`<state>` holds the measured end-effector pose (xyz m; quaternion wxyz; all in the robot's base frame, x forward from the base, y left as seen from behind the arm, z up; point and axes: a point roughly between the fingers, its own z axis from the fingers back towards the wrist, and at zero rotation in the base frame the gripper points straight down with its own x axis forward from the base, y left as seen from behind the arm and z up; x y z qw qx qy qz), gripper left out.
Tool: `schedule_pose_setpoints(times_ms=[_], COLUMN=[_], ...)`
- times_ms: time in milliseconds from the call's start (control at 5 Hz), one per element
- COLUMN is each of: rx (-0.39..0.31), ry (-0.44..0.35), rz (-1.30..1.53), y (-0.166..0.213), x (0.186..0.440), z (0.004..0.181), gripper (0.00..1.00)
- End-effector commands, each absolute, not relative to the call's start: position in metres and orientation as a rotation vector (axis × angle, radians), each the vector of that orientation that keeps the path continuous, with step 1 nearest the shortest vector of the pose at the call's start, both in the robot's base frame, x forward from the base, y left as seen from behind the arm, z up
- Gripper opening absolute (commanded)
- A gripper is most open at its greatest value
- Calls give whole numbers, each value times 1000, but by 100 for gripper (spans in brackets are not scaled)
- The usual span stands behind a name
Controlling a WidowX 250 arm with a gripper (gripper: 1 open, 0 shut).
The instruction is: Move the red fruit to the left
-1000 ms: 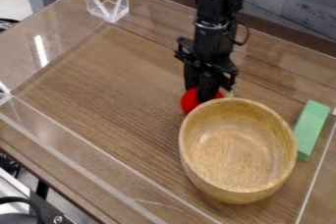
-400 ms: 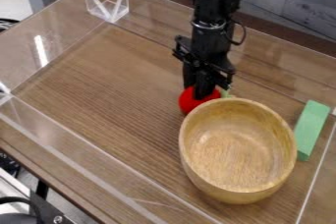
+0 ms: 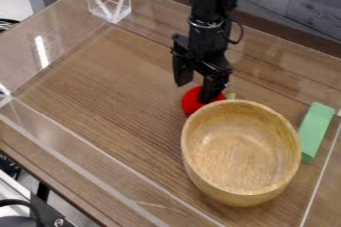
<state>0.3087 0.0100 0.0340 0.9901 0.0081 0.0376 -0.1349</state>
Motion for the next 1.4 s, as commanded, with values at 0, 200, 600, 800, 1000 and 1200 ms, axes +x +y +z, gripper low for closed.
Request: schedule_pose_setpoints(times_ms=[0,200,600,800,1000,1200], rx=[30,38,39,41,45,39], ry=[51,52,41,40,37,32], rz=[-279,-291,-286,-295,-304,-293], y=[12,11,9,7,6,7], x=[312,312,309,310,310,308], z=[38,36,37,33,32,34], gripper=[0,0,100,0,0,100])
